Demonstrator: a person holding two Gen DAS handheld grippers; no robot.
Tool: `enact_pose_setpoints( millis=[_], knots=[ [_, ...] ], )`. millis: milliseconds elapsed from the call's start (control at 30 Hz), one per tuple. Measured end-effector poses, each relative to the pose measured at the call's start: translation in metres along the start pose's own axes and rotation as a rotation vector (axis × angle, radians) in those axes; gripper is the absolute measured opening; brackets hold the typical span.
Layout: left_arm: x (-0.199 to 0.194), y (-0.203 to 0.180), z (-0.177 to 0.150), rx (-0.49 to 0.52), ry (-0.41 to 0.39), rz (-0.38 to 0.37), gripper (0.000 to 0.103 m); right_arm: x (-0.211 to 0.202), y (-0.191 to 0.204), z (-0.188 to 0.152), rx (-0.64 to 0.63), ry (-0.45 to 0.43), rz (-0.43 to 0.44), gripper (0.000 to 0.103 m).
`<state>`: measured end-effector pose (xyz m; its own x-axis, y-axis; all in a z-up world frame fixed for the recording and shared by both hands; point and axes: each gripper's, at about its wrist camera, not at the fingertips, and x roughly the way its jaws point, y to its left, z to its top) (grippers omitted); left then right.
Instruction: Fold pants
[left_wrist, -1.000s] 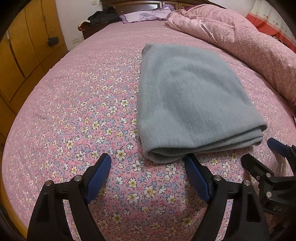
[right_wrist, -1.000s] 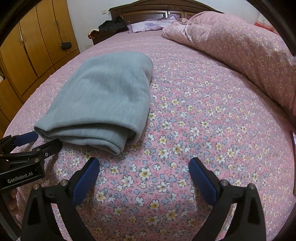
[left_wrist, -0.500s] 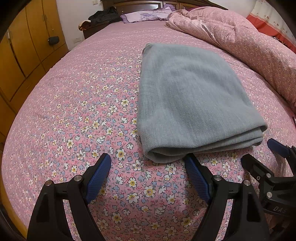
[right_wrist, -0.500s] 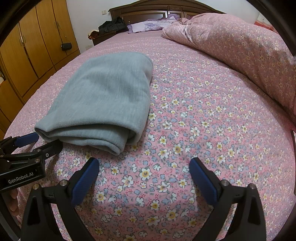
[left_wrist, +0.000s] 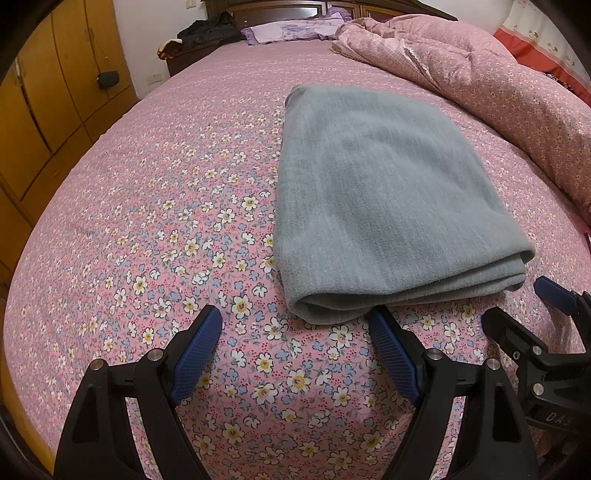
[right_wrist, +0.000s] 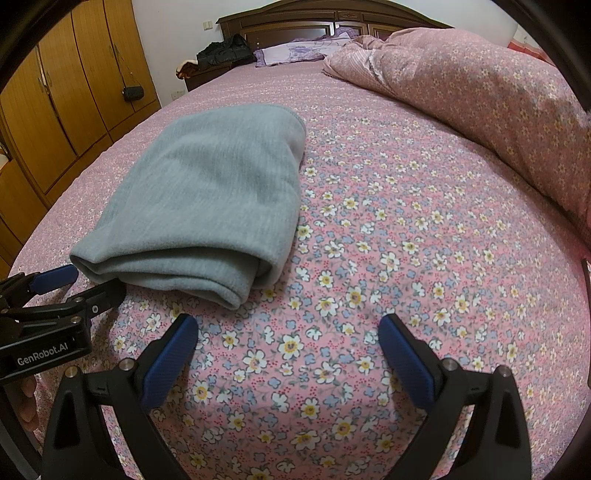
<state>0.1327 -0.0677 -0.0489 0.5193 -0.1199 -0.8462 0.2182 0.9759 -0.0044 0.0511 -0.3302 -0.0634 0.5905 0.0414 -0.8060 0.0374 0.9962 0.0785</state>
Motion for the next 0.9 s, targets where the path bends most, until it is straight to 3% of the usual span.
enact_pose_setpoints(
  millis=[900],
  knots=[
    [0.0001, 0.0011, -0.0003, -0.003, 0.005, -0.001, 0.078, -0.0009, 0.0005, -0.0008, 0.003, 0.0, 0.001, 0.101]
  ],
)
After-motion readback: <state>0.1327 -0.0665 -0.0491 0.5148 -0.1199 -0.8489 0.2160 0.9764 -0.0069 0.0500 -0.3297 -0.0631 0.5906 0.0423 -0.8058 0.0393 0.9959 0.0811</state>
